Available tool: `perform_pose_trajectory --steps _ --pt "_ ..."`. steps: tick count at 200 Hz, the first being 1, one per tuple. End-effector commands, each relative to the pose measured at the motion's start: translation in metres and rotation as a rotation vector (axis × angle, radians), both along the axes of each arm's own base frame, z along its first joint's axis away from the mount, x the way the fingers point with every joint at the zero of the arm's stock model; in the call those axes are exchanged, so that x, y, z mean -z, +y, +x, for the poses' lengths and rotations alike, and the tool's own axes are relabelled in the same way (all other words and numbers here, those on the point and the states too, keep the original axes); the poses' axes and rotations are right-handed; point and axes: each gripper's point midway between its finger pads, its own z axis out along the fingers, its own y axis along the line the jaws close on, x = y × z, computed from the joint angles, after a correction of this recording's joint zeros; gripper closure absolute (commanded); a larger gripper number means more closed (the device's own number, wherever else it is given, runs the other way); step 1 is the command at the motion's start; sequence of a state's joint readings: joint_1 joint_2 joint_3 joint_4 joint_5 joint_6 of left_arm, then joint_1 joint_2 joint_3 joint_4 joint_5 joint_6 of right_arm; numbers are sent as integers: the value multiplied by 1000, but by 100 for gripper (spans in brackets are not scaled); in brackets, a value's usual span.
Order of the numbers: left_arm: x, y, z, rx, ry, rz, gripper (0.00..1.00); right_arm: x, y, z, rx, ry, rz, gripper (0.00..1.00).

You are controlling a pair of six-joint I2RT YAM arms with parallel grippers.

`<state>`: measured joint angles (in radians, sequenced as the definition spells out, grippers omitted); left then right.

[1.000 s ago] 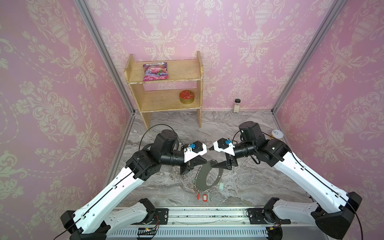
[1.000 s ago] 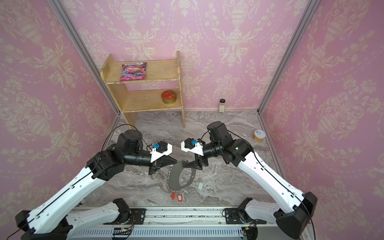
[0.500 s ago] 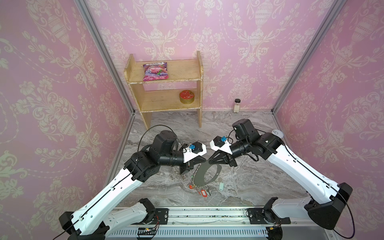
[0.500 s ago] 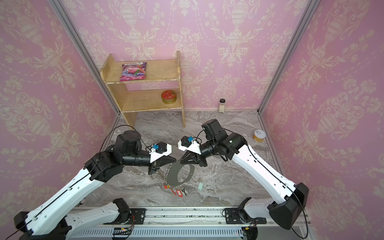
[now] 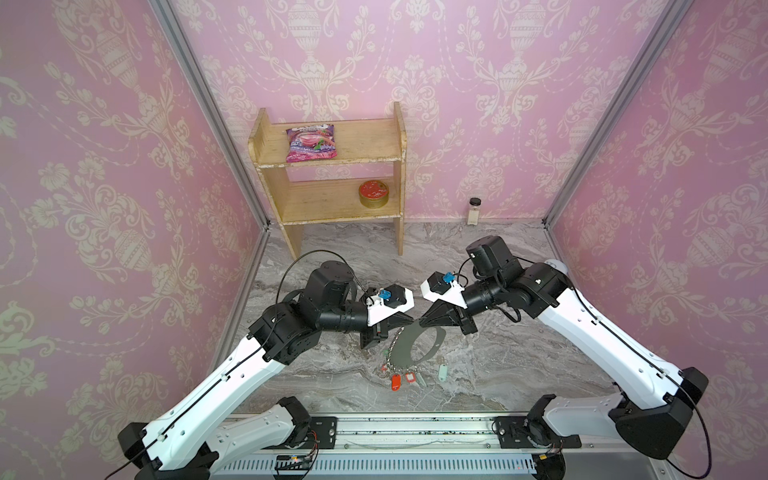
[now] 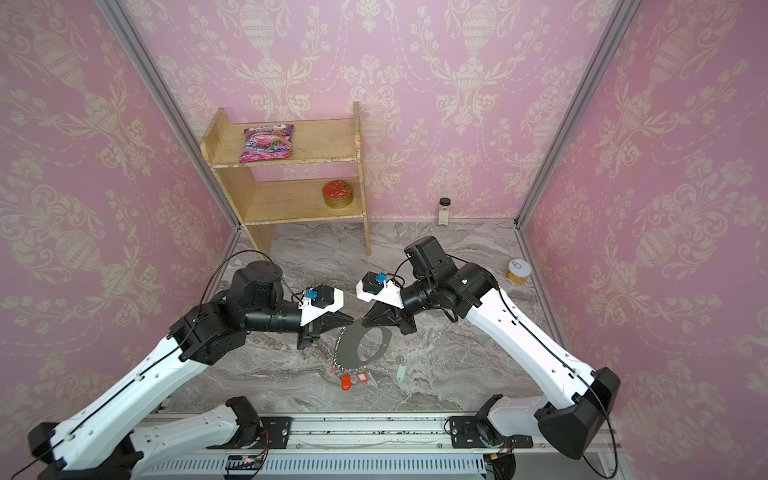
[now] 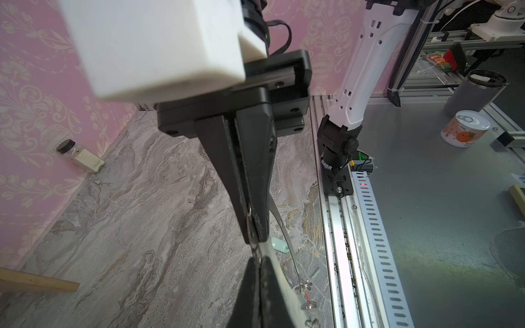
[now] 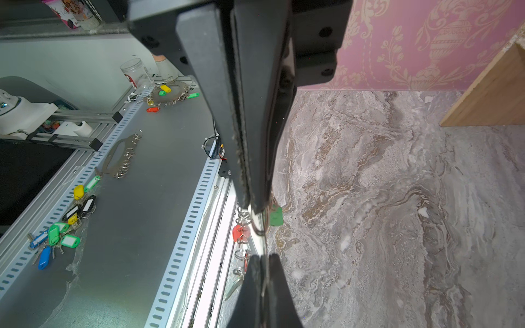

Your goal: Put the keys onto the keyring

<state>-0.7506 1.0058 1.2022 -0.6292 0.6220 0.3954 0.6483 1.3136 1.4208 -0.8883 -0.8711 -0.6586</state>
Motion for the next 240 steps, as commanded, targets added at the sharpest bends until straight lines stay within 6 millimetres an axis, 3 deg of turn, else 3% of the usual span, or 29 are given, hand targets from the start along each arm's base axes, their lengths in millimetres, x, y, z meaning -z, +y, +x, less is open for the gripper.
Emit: perform_pose_trajectory --steps 1,49,94,129,149,196,240 --pt "-10 1 -8 22 16 -10 93 -2 -8 -1 9 -39 -36 100" --pt "-10 1 -9 28 32 5 83 -2 -9 -2 7 -64 -55 100" --pt "-7 0 -8 28 45 14 83 -5 -10 -2 6 -77 -52 100" --pt "-3 3 -7 1 26 30 60 -7 -10 0 23 -86 -56 100" --pt "3 5 -2 -41 -27 64 55 -9 -10 0 20 -87 -47 100" --pt "9 -2 3 -75 -136 113 49 -9 -10 -1 20 -80 -46 100" --pt "18 -14 8 -82 -157 152 51 -10 -10 -3 17 -81 -41 100"
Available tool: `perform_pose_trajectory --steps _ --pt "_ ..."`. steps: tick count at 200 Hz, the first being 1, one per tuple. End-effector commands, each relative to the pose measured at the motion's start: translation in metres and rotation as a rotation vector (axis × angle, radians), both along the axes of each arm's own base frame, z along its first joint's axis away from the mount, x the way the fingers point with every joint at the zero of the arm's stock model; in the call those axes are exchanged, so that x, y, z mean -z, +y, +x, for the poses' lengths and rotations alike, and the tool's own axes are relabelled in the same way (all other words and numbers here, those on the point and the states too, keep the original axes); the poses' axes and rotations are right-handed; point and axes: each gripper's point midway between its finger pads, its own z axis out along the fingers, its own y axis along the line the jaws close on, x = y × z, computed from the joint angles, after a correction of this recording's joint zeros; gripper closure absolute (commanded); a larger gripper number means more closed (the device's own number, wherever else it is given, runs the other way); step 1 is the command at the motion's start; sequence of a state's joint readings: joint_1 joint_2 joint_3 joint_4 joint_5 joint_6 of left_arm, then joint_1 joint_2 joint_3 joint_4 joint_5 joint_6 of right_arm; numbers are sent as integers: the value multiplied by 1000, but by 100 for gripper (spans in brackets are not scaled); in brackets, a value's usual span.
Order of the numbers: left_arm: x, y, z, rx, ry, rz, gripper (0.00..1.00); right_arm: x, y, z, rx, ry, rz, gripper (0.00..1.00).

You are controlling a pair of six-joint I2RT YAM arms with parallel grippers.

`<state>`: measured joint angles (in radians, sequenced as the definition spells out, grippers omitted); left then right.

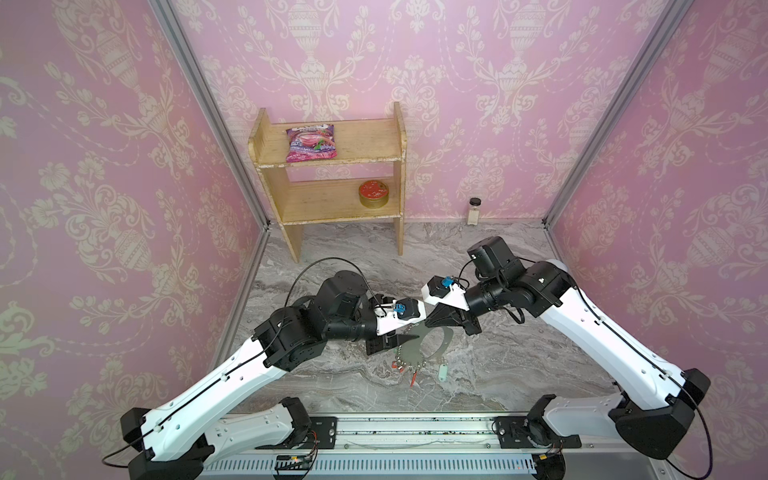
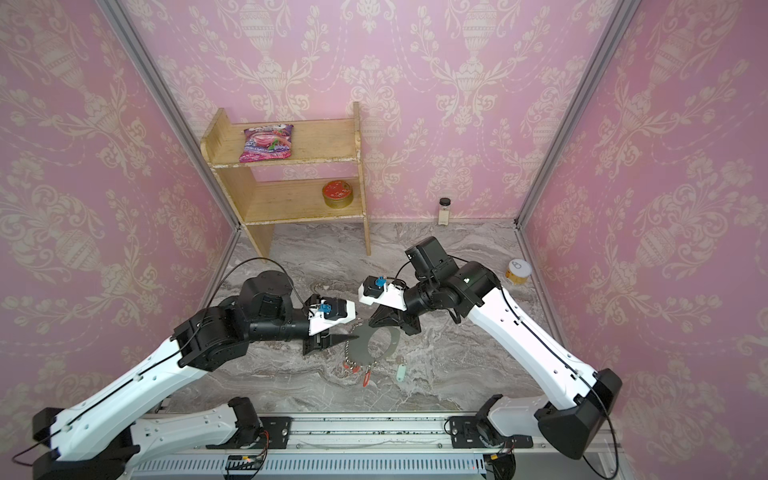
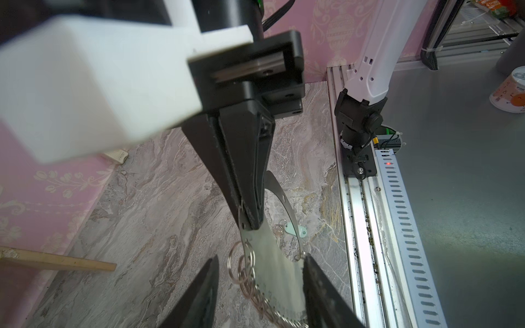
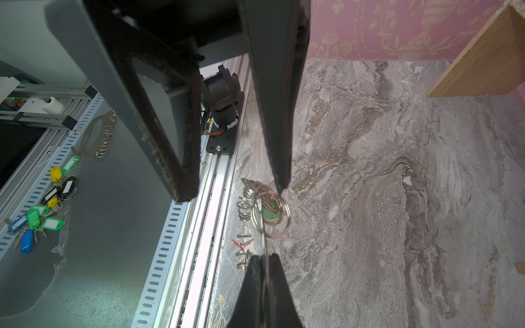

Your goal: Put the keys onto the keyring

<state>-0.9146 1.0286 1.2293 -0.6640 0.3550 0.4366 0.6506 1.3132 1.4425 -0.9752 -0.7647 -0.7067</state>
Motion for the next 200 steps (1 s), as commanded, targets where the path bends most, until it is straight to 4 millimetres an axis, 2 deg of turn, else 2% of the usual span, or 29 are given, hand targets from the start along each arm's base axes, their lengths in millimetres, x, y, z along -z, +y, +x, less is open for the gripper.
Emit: perform_pose_trajectory --steps 1,43,124,200 --pt "6 -4 11 -32 -44 31 51 -23 2 -7 -24 -41 58 100" --pt "9 -7 21 -67 -47 53 57 -24 1 -8 -25 -45 62 100" --pt "5 -6 22 -75 -53 60 79 -24 0 -9 -23 -52 64 100" --pt "1 -3 23 -82 -70 74 87 -22 -1 -9 -19 -58 55 100"
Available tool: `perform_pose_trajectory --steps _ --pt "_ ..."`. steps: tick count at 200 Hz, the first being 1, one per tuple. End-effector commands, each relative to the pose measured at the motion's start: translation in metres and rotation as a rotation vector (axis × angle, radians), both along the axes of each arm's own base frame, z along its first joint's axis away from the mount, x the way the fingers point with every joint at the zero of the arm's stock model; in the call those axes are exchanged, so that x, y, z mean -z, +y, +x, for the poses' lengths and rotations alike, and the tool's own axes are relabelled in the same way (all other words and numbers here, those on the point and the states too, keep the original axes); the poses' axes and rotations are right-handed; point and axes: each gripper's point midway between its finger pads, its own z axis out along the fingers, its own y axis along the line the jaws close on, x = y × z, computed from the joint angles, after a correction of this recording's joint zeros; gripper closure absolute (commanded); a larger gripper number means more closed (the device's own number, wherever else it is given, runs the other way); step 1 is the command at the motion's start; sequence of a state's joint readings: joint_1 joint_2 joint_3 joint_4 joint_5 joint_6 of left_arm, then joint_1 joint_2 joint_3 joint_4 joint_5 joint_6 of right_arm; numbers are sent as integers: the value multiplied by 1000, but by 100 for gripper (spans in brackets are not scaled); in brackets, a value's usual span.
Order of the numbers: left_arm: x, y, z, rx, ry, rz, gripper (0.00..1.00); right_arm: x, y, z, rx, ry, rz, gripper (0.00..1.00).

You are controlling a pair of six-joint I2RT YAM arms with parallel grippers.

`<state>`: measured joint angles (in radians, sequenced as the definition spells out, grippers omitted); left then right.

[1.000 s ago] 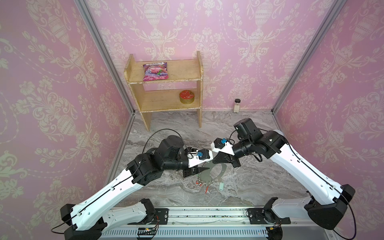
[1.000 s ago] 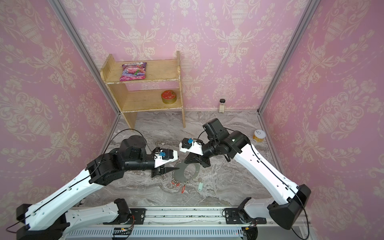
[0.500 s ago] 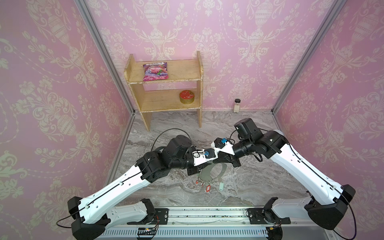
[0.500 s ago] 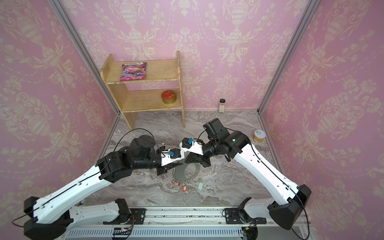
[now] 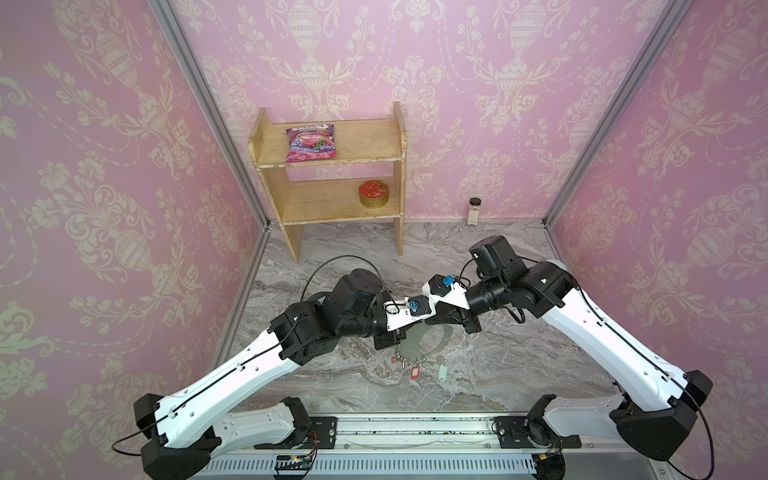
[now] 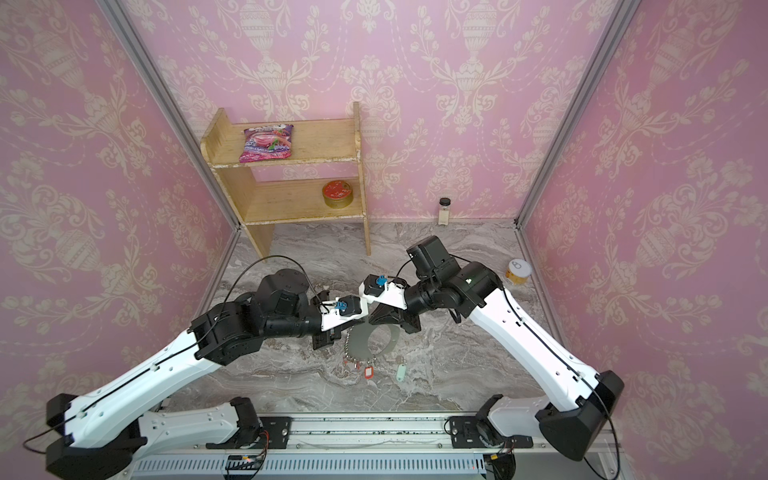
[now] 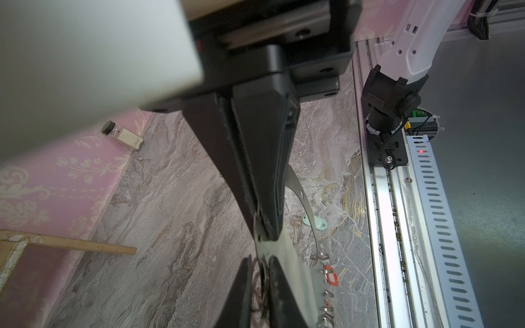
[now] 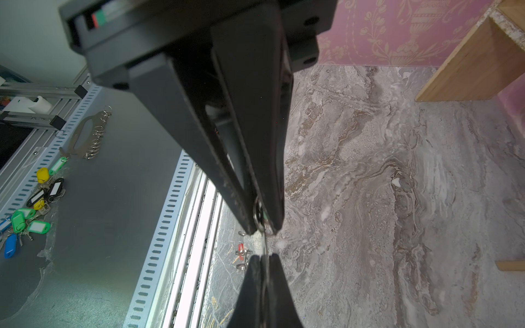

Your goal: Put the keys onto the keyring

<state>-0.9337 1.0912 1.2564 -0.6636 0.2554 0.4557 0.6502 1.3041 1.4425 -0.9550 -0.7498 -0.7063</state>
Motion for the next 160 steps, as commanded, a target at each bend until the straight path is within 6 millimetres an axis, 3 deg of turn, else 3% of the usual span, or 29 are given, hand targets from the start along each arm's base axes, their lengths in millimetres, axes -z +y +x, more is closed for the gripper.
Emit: perform_pose_trajectory --steps 1,82,160 --pt "-9 4 5 -25 -35 10 87 -19 -1 -12 -29 -28 46 100" --pt "-8 9 -6 10 -8 22 85 -17 -3 -11 -19 -39 38 100" --pt "-16 15 -6 -7 -36 16 91 -15 -3 -11 -19 -31 33 100"
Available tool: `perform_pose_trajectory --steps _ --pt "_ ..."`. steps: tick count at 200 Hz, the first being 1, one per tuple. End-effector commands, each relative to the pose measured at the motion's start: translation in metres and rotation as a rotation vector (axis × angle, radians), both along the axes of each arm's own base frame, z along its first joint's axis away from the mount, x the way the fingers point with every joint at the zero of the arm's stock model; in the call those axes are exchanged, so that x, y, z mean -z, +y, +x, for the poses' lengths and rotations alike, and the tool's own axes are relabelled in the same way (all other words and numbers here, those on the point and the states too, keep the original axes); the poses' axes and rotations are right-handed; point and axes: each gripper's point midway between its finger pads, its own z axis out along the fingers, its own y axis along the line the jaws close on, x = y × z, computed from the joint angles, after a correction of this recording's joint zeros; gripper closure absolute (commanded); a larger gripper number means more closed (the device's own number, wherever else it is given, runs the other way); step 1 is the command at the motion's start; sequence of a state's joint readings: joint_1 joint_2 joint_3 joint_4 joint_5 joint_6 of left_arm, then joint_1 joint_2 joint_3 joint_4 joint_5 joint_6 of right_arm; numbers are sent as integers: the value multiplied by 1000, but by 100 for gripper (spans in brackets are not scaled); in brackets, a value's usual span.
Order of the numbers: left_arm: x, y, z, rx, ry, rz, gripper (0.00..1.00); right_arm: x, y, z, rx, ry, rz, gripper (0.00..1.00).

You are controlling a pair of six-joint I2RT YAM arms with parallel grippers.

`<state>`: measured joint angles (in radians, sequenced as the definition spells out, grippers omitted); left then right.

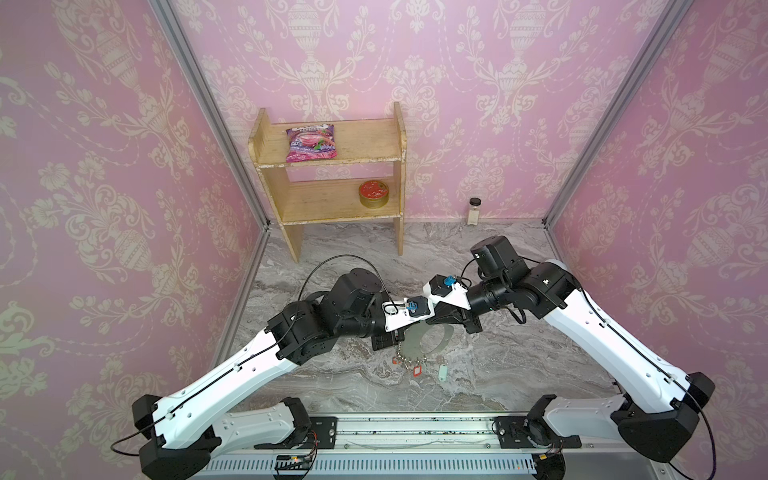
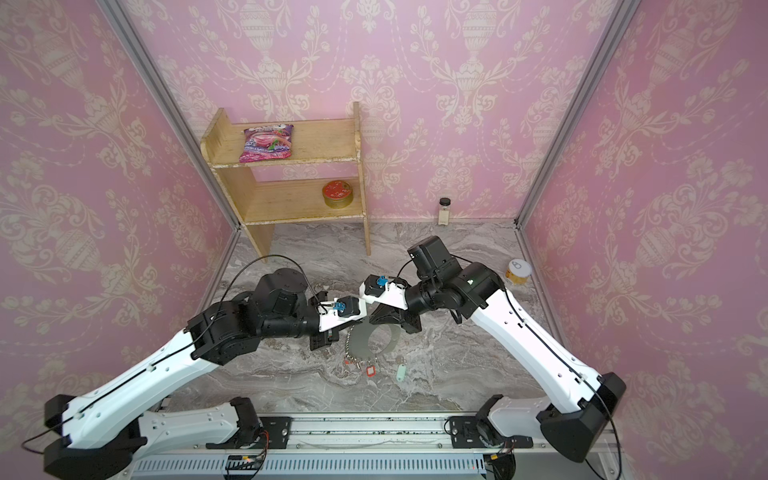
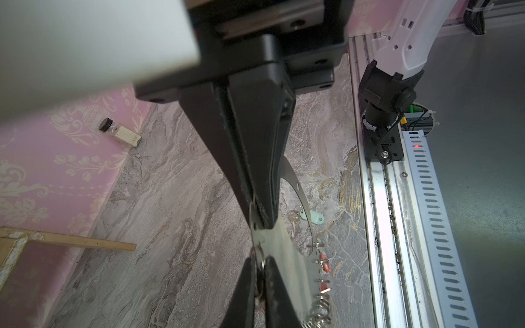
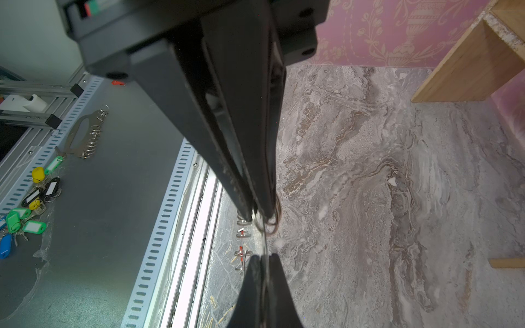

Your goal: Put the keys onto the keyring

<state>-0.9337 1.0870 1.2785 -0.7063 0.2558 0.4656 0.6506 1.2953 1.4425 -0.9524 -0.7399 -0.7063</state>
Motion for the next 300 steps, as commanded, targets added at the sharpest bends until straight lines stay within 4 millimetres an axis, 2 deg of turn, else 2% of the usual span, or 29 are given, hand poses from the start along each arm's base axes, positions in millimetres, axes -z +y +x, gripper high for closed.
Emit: perform_pose_trajectory --steps 1,101,149,178,237,266,278,300 --pt "-14 11 -3 -12 -37 0 91 -13 -2 -12 -26 -17 32 100" --pt "-14 15 -6 -12 -36 6 87 -14 -3 -12 -27 -21 33 100" --pt "-13 15 -3 -17 -43 14 92 -14 -2 -13 -31 -19 35 100" --pt "-13 13 -1 -20 -46 13 100 -16 -1 -14 -40 -15 44 100" --pt "-17 10 -2 -8 -46 -5 100 -15 0 -15 -38 -12 45 100" --pt "-19 16 -3 -21 -63 -9 70 -15 -2 -13 -26 -23 39 100" --pt "-24 17 -3 -26 -72 -22 64 -15 -2 -13 -24 -24 39 100" --pt "-26 16 -4 -21 -65 -26 59 -16 -1 -12 -23 -24 40 100"
